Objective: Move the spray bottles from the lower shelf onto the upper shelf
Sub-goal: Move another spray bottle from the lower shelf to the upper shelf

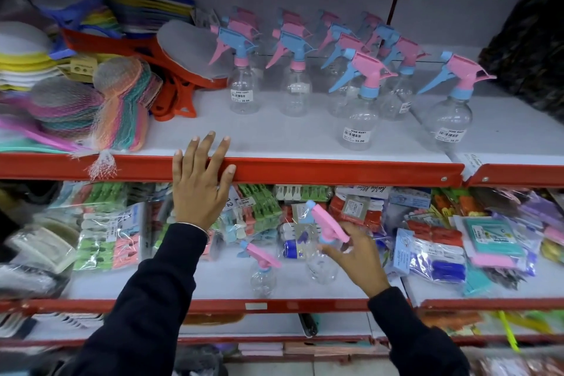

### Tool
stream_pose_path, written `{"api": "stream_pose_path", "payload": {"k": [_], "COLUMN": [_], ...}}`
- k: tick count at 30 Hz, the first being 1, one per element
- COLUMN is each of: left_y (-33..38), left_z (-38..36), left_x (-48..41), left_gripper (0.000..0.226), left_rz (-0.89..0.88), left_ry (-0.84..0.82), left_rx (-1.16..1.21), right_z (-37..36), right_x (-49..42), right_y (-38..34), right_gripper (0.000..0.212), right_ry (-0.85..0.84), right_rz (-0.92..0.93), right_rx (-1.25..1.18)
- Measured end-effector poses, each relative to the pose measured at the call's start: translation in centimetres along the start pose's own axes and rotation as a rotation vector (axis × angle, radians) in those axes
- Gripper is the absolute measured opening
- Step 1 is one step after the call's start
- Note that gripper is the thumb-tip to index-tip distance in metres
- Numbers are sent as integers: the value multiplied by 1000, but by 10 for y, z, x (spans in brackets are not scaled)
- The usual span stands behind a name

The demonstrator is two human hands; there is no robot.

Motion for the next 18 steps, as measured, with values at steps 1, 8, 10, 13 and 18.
{"api": "stream_pose_path", "payload": {"k": [1,8,10,13,18], "left_y": [0,-2,-2,-2,-2], "left_z": [0,0,0,0,2], "left_x": [0,0,0,0,0], "left_gripper": [49,50,50,50,50], "left_rz": [-1,-4,-4,-6,-4], "left_ry": [0,-25,-29,-42,-38], "left_rx": [1,-22,-23,-28,-30], "right_z": [7,44,49,45,15], "right_x": [0,-22,-39,-74,-126], "right_y": [-16,-144,-172,-199,-202], "right_gripper": [37,30,28,26,23], "right_ry": [30,261,318,379,416], "right_rz": [35,334,396,462,432], "right_rx": [-22,-261,-312,-304,-277]}}
Point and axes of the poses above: each hand's wrist, its own x-axis away from the middle knuckle, its own z-axis out of the back of the hand, y = z × x, the point moved 1 cm from there along -x, towards the middle knuckle, and after that the axes turned 10 degrees about -x, right-handed, at the moved point
